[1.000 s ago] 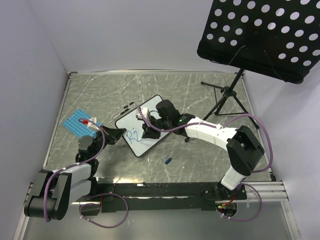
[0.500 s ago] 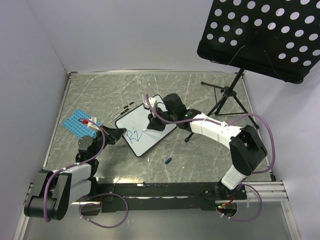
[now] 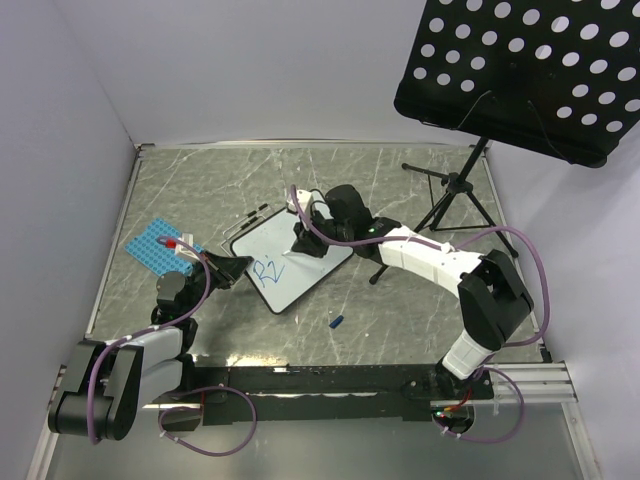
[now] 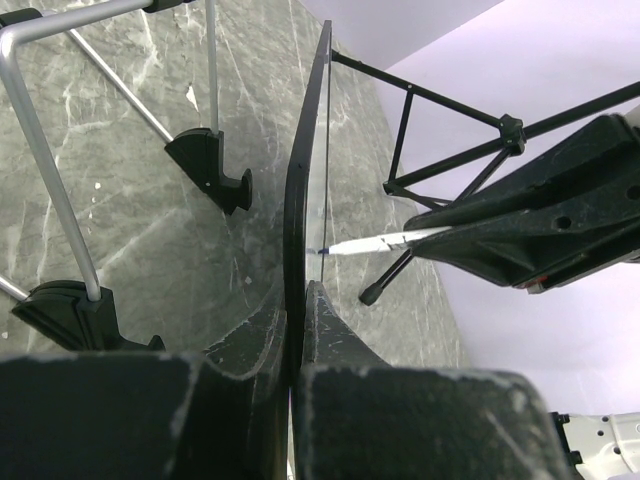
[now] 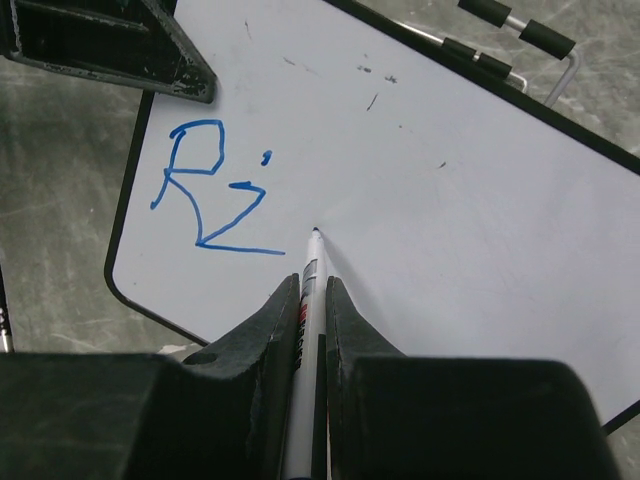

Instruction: Write a sentence on the whiteboard

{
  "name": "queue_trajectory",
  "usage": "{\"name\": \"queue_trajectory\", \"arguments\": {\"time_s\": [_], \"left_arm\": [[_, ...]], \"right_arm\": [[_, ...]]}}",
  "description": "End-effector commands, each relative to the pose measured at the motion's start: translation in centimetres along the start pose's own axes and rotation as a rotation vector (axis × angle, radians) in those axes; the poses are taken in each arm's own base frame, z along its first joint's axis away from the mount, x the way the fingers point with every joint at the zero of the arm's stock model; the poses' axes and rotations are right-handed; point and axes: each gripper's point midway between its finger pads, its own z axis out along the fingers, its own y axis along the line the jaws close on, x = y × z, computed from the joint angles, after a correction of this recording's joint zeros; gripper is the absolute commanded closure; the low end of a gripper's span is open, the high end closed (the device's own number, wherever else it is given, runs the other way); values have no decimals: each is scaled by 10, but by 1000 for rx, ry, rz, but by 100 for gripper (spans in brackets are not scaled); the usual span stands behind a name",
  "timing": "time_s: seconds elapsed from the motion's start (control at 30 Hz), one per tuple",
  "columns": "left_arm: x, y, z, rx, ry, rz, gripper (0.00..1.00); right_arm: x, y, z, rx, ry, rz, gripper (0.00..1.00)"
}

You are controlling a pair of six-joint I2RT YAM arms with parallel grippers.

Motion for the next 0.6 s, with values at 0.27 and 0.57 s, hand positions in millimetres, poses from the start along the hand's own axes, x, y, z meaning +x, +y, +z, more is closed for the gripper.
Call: {"name": "queue_trajectory", "arguments": {"time_s": [0.27, 0.57], "left_arm": [[11, -3, -8, 43, 17, 25, 99], [10, -4, -8, 43, 14, 26, 99]], "right_arm": [[-31, 3, 8, -28, -72, -21, 100], [-20, 12, 13, -71, -40, -15, 100]]}}
